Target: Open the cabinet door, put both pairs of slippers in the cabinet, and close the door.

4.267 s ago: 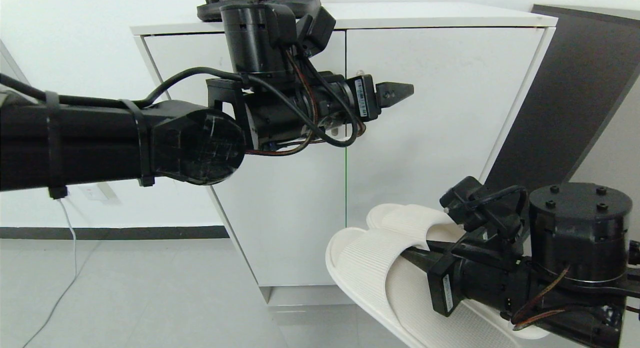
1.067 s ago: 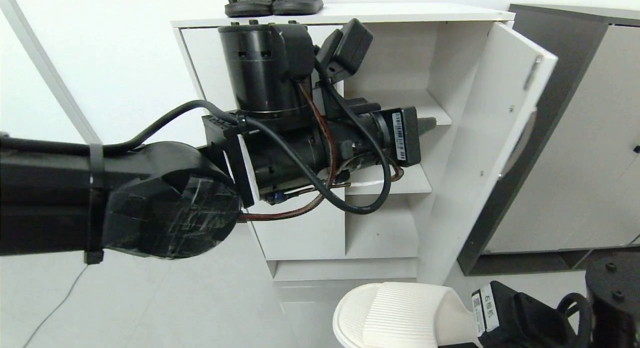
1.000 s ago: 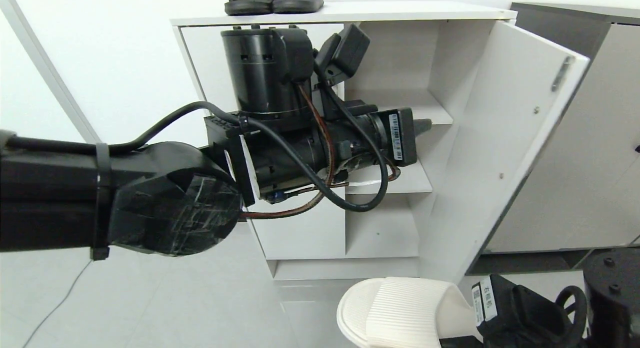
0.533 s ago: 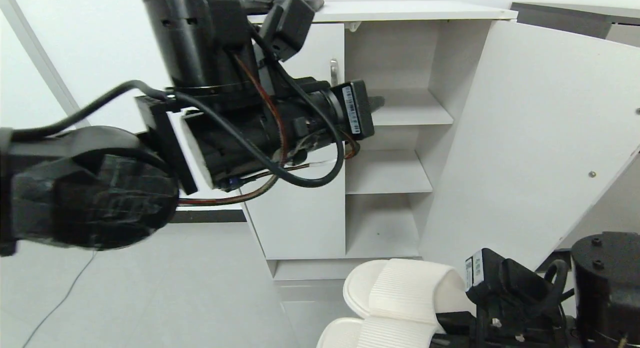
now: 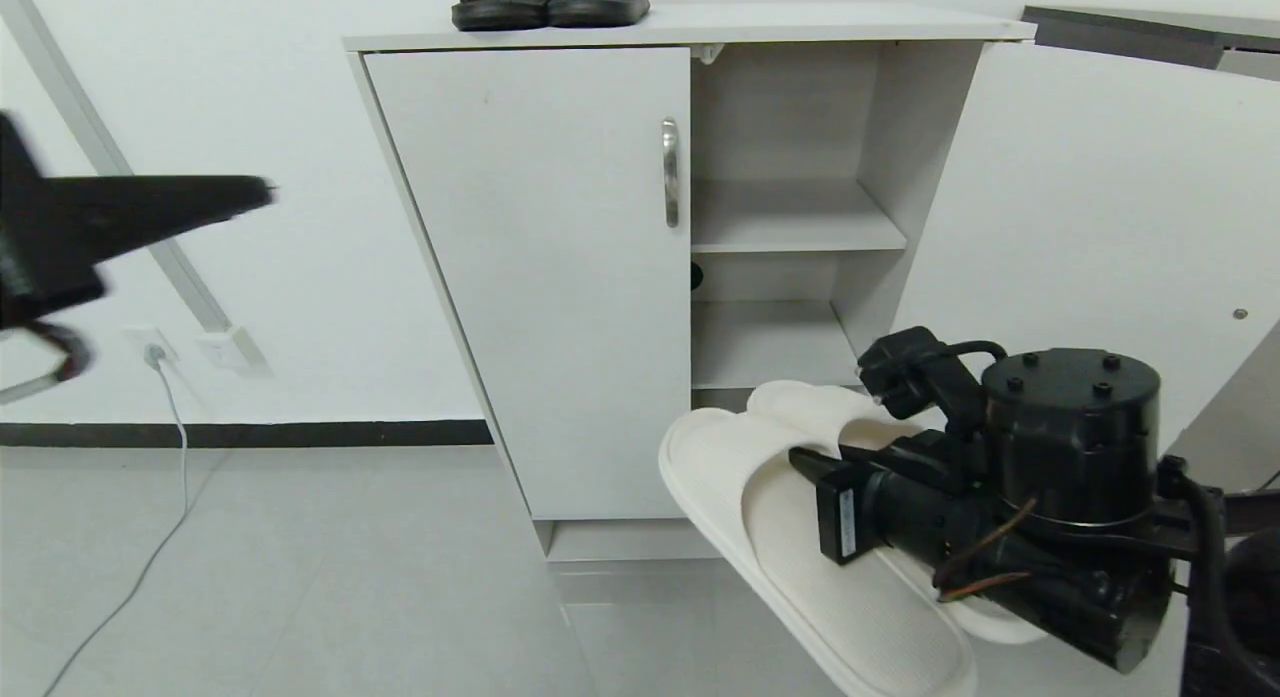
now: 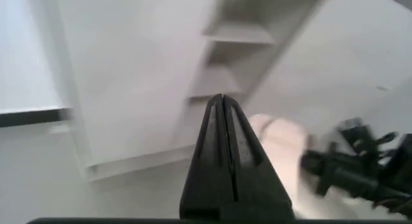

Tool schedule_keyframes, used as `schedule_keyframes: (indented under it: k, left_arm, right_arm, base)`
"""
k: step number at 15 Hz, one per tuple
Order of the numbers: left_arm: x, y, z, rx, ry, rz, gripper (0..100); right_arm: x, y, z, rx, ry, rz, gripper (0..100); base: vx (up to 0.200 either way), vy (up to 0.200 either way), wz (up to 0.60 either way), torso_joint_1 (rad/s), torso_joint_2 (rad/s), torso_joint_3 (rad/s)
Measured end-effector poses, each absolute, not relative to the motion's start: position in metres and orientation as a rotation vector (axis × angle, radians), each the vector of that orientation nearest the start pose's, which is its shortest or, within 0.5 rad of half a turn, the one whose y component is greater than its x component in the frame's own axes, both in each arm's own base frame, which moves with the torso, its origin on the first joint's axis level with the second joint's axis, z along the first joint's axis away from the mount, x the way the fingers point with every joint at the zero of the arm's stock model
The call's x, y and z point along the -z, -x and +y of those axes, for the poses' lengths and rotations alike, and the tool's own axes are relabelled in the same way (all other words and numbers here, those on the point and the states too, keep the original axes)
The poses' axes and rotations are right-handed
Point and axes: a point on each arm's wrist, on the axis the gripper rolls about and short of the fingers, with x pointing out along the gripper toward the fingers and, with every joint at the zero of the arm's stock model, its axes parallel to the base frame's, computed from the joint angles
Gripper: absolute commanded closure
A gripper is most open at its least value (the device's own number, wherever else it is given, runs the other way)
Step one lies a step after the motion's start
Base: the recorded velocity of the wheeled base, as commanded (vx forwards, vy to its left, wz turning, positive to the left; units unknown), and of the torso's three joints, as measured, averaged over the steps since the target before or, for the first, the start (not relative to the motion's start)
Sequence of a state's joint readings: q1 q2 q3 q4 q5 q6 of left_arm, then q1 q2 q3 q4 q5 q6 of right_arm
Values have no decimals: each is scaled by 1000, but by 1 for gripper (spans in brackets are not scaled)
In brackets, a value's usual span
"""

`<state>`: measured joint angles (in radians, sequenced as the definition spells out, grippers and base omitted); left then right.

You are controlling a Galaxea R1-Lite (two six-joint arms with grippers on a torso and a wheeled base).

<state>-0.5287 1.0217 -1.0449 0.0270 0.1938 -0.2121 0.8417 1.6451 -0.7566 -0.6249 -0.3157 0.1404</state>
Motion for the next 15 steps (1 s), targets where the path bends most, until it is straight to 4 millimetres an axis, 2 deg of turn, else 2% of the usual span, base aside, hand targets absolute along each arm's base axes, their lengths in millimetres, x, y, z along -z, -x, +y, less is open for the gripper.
schedule_keyframes:
  k: [3, 5, 7, 9, 11, 13, 15]
  left_arm:
    - [-307, -47, -6, -66, 118, -42, 100]
    - [-276, -13, 7, -222, 69, -67, 100]
    - [-232, 12, 11, -303, 41, -66, 100]
    - [-190, 27, 12, -347, 25, -60, 100]
    - [-146, 33, 11, -386, 14, -49, 100]
    - [-115, 29, 9, -354, 7, -103, 100]
    - [-96, 24, 6, -250, -11, -106, 100]
  right_arm:
    - [-182, -215, 226, -371, -3, 241, 100]
    - [-176, -219, 230, -360, 8, 253, 100]
    - [-174, -220, 232, -363, 8, 251, 100]
    - [-173, -220, 233, -366, 9, 251, 100]
    - [-171, -219, 234, -371, 12, 256, 100]
    - [-169, -219, 234, -371, 13, 255, 100]
    - [-168, -218, 235, -376, 14, 256, 100]
  base:
    - [0, 0, 0, 0, 0, 0]
    - [0, 0, 0, 0, 0, 0]
    - [0, 0, 0, 0, 0, 0]
    - [0, 0, 0, 0, 0, 0]
    - [0, 0, 0, 0, 0, 0]
    - [0, 0, 0, 0, 0, 0]
    - [0, 0, 0, 0, 0, 0]
